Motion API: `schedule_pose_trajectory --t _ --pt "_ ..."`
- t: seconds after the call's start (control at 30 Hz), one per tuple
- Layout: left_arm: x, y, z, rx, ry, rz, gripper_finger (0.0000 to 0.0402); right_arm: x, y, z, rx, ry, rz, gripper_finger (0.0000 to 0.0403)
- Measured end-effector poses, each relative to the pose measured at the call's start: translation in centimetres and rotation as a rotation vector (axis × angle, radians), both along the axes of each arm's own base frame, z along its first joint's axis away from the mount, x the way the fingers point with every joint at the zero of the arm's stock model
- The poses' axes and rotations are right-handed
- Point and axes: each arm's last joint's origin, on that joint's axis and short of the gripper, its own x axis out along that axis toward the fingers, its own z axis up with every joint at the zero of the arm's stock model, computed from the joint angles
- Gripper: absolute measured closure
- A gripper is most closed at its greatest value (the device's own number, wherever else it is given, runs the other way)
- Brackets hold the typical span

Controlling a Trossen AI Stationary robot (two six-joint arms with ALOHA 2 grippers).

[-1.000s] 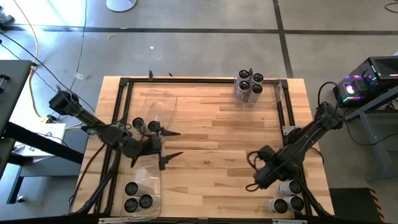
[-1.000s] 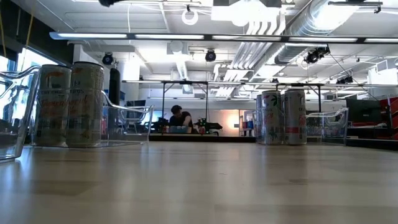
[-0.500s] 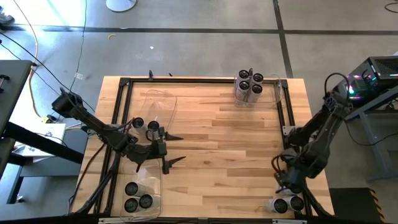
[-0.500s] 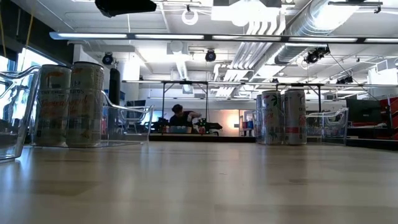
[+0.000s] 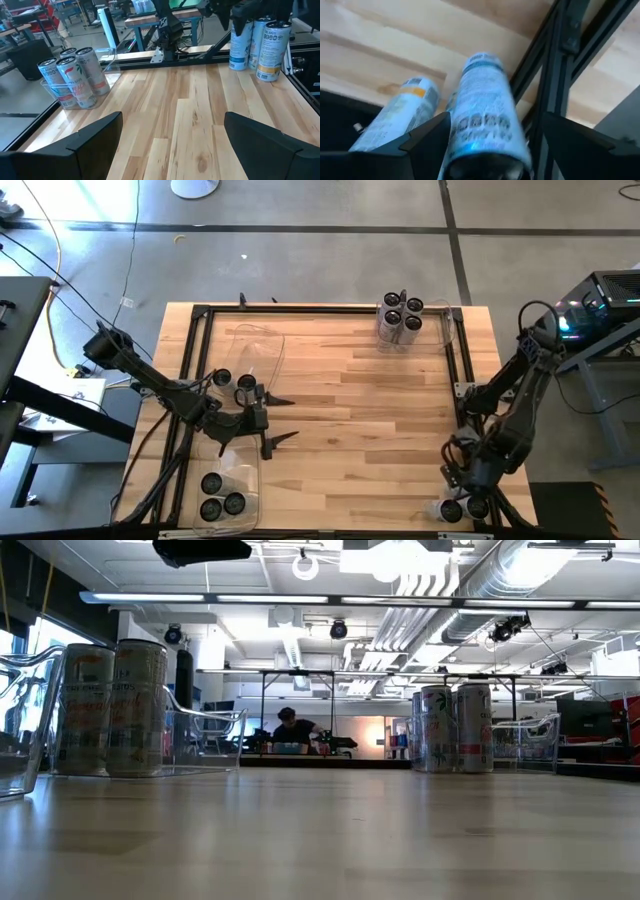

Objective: Sort soda cans
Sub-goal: Put the white blue soda can into the bottom transparent bin

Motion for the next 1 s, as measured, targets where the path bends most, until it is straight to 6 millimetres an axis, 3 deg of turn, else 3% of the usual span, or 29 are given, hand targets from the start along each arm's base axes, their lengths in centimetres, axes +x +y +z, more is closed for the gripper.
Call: schedule_pose_trajectory --t 0.33,0.7,0.8,0.93,1.0 --pt "-0.1 0.0 -0.2 0.005 0.019 0.003 0.0058 0.4 0.8 0.1 0.038 0.003 -0.073 0.0096" --pt "-0.1 0.1 -0.4 0.01 0.039 0.005 0.0058 0.8 2.2 -1.4 0.058 0.098 0.044 0.0096" --pt "-0.1 0.1 -0.4 0.01 0.039 0.005 0.0058 0.9 2.3 -1.5 0.055 0.098 0.051 0.0112" --pt "-0.1 0.1 -0.4 0.009 0.037 0.007 0.0058 1.1 2.1 -1.5 0.054 0.064 0.119 0.0162" --pt "-0.1 0.1 -0.4 0.01 0.033 0.014 0.0058 1.6 1.7 -1.5 0.049 0.04 0.146 0.0162"
